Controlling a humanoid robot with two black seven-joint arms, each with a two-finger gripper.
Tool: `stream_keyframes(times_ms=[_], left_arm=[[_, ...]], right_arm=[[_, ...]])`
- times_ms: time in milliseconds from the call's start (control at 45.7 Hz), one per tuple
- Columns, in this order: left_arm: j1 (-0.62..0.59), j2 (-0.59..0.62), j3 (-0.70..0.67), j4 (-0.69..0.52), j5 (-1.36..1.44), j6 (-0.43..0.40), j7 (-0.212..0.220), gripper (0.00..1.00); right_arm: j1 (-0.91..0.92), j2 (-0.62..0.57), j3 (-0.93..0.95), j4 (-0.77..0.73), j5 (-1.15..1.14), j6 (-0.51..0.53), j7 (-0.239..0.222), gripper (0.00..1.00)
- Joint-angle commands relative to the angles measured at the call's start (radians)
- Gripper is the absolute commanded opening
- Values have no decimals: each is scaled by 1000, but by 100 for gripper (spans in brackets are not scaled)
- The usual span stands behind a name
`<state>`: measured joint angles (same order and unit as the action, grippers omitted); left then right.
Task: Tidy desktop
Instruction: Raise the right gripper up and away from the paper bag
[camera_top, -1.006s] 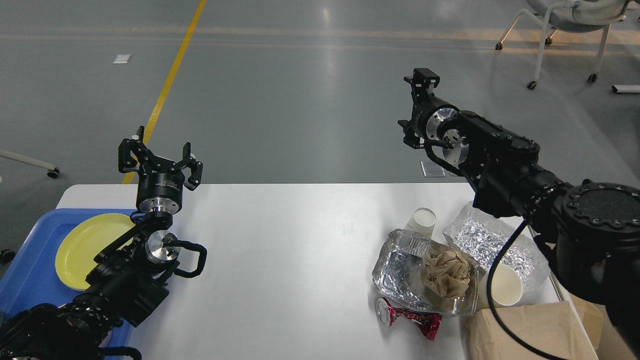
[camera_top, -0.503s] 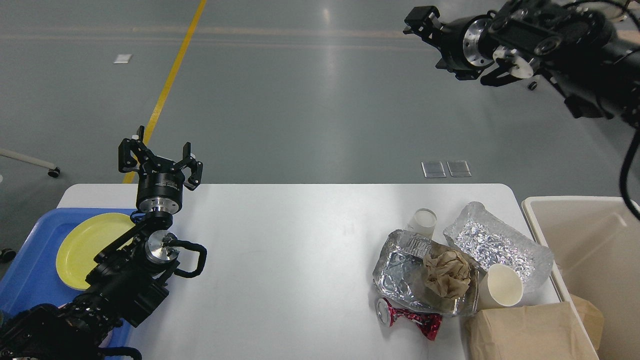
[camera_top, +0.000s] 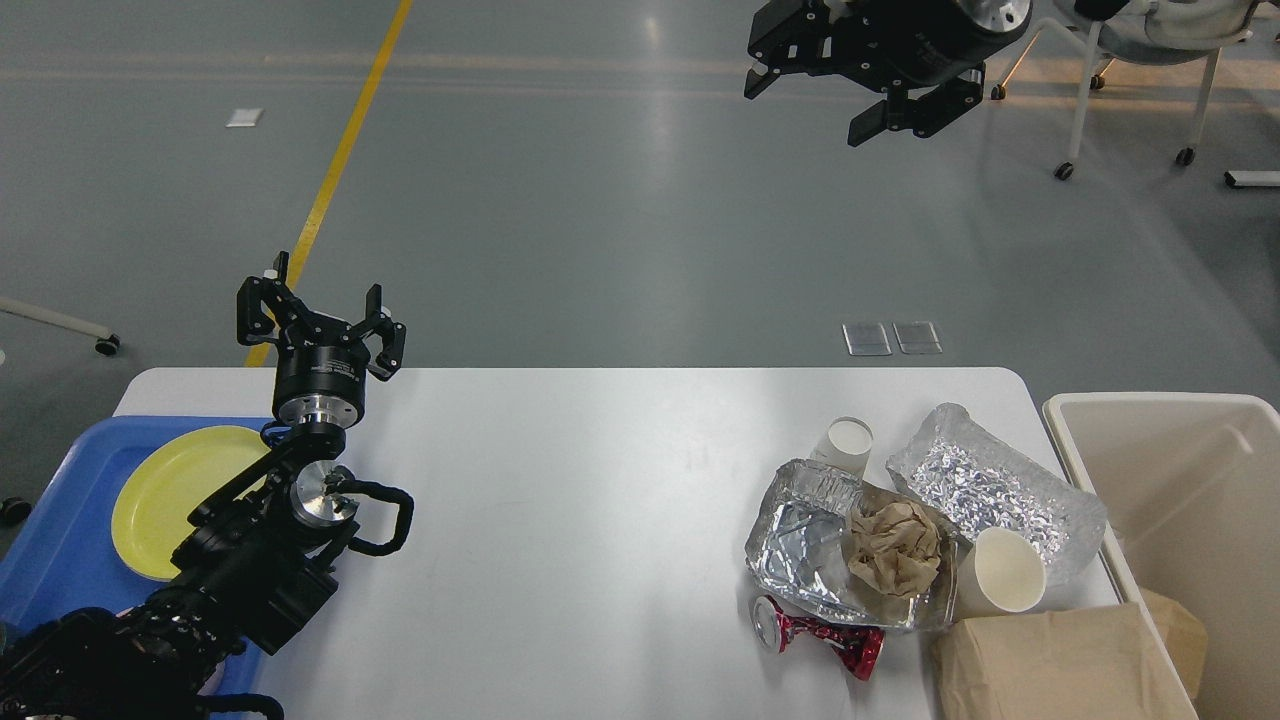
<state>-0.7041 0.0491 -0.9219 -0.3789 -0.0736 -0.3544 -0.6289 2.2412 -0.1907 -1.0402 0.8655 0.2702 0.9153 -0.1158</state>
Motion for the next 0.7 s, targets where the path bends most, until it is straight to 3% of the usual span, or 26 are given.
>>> stream_keyframes(times_ms=[0, 459, 678], left_arm=[[0, 0, 0, 0, 0, 0, 0, 100], [0, 0, 0, 0, 0, 0, 0, 100], [0, 0, 0, 0, 0, 0, 0, 100]], right_arm=[[122, 0, -4, 102, -22, 45, -5, 100], [420, -15, 12, 503, -51, 45, -4, 100], [423, -3, 9, 543, -49, 45, -4, 100]])
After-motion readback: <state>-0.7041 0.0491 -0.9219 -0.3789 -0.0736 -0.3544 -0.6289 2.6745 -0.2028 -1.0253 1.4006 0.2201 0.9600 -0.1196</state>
